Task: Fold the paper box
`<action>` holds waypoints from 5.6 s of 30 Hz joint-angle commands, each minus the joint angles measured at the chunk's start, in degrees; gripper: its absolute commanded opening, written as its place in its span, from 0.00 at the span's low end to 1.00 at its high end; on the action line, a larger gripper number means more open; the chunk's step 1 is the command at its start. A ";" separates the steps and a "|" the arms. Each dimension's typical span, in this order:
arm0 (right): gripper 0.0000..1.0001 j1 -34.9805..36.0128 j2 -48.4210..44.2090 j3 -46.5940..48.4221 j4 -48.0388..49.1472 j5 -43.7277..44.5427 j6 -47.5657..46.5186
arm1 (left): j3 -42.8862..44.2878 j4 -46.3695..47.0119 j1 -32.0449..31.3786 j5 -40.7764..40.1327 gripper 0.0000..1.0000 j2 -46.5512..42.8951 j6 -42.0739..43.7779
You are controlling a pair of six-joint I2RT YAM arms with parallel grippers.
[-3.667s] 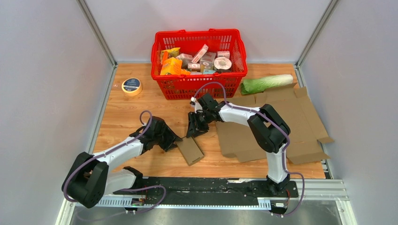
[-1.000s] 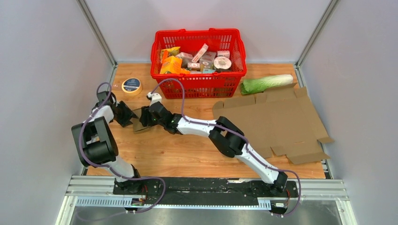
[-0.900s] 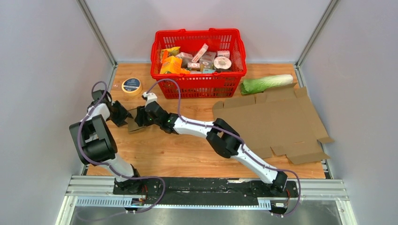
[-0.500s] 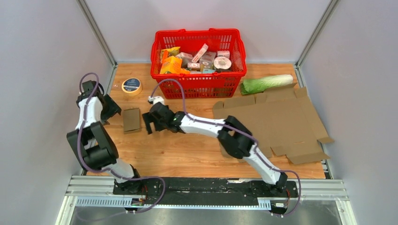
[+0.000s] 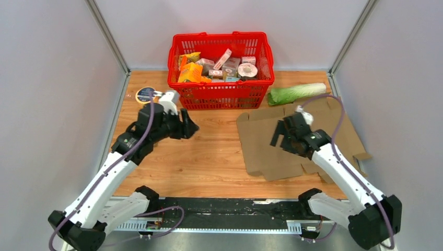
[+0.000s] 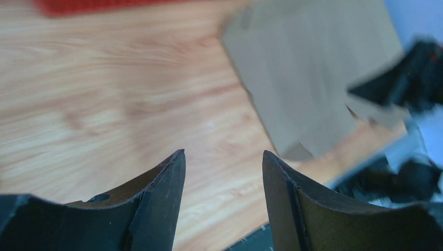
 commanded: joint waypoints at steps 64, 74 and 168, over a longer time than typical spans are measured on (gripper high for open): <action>0.00 -52.31 -2.12 3.85 16.93 24.78 -4.83 | 5.82 -1.39 -26.73 -1.35 0.66 0.75 5.30; 0.00 -51.95 -17.61 25.38 16.39 -13.45 -23.29 | 15.05 -0.24 -25.32 -4.78 0.66 -2.24 2.91; 0.00 13.35 24.83 55.53 -0.03 -36.25 -65.57 | 19.52 0.02 -22.07 -13.76 0.51 -13.06 15.78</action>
